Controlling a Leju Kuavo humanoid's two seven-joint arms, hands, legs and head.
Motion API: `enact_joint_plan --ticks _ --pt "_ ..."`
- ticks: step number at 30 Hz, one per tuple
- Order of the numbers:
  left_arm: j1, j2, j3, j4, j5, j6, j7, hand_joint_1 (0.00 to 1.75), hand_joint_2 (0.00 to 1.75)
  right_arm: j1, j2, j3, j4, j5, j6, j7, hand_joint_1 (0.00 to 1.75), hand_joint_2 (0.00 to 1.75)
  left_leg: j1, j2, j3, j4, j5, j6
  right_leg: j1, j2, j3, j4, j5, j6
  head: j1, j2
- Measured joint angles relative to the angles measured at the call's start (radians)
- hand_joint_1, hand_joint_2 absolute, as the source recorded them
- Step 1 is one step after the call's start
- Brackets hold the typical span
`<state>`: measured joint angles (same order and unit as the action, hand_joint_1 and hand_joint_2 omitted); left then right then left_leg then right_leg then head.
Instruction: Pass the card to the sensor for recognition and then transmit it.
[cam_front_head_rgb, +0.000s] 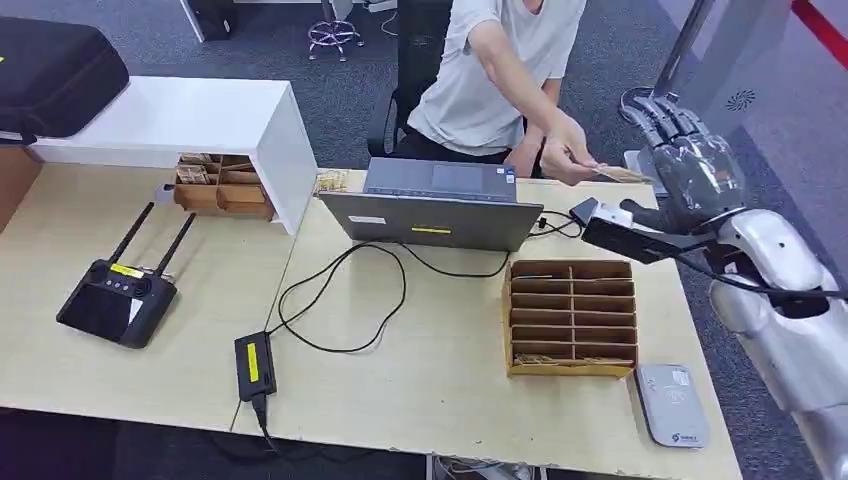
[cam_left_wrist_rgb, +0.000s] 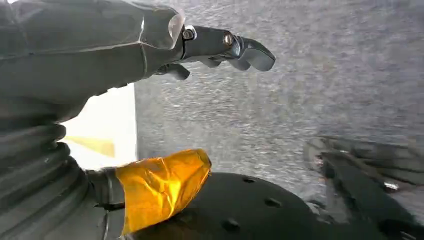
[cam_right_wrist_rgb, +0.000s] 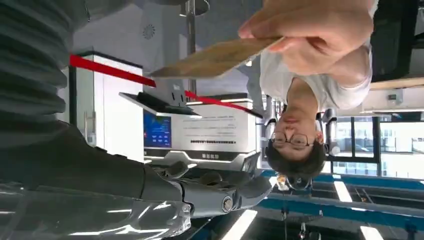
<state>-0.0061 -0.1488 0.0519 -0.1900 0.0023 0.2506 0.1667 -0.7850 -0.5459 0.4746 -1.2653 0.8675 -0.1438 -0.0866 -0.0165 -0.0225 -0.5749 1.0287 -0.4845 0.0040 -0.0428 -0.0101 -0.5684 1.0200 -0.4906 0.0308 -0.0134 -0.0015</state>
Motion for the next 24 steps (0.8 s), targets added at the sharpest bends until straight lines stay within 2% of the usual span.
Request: enact_joint_plan --ticks 2,3,18,19,24 --pt "0.001 0.002 0.000 0.000 -0.002 0.001 -0.010 0.00 1.75 0.003 0.005 0.000 0.006 -0.005 0.000 0.000 0.00 1.75 0.000 0.000 0.000 0.000 0.000 0.000 0.000 0.000 0.000 0.000 0.000 0.000 0.000 0.000" --pt "0.006 0.004 0.000 0.000 0.007 -0.007 -0.132 0.00 1.75 0.071 0.014 0.000 0.010 0.005 -0.024 -0.004 0.00 1.75 0.000 -0.001 0.000 0.000 0.000 0.000 0.000 0.000 0.000 0.000 0.000 0.000 0.000 0.000" --pt "0.007 0.005 0.000 0.000 0.015 -0.011 -0.138 0.00 1.75 0.100 0.032 0.002 0.018 0.012 -0.033 -0.006 0.00 1.75 0.000 -0.001 0.000 0.000 0.000 0.000 0.000 0.000 0.000 0.000 0.000 0.000 0.000 0.000" --pt "0.007 0.005 0.000 0.000 0.016 -0.012 -0.138 0.00 1.75 0.100 0.032 0.002 0.018 0.012 -0.033 -0.006 1.75 1.75 0.000 -0.001 0.000 0.000 0.000 0.000 0.000 0.000 0.000 0.000 0.000 0.000 0.000 0.000" --pt "0.007 0.010 0.000 0.000 0.039 -0.053 -0.137 0.00 1.75 0.100 0.036 0.002 0.021 0.010 -0.033 -0.010 1.75 1.75 0.000 -0.001 0.000 0.000 0.000 0.000 0.000 0.000 0.000 0.000 0.000 0.000 0.000 0.000"
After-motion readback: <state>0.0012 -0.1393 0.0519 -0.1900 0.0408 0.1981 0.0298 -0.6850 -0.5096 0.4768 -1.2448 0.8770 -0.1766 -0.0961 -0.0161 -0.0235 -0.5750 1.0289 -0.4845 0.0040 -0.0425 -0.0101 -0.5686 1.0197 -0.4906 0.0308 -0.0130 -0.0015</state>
